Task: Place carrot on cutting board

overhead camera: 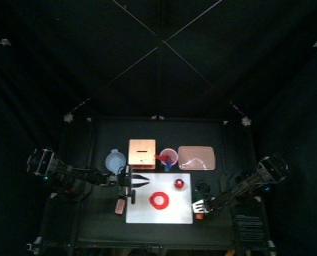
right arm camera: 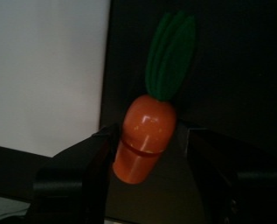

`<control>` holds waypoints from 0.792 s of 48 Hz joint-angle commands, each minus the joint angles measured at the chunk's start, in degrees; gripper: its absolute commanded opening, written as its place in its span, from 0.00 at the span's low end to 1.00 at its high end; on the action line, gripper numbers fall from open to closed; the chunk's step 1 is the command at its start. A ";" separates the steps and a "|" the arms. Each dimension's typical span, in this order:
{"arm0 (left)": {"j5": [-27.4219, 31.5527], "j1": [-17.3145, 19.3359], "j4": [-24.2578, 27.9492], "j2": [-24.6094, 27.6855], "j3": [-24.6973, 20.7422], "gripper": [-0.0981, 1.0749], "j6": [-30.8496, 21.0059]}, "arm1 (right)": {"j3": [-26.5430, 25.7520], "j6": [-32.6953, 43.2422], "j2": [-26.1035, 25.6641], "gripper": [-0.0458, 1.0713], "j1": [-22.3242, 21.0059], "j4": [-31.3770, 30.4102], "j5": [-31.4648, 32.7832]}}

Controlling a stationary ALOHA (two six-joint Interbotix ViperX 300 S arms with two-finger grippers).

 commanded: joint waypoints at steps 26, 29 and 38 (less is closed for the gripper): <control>-0.53 -0.26 0.18 -0.70 0.35 0.62 0.09 | -5.19 -0.18 -0.26 0.57 -2.02 -1.41 -0.88; -0.53 -0.18 0.18 -0.70 0.44 0.62 0.09 | -6.68 -0.26 -0.18 0.57 -3.08 -3.16 -0.88; -0.53 -0.18 0.18 -0.70 0.97 0.62 0.00 | -11.34 -0.70 1.41 0.57 -7.21 -9.05 -1.32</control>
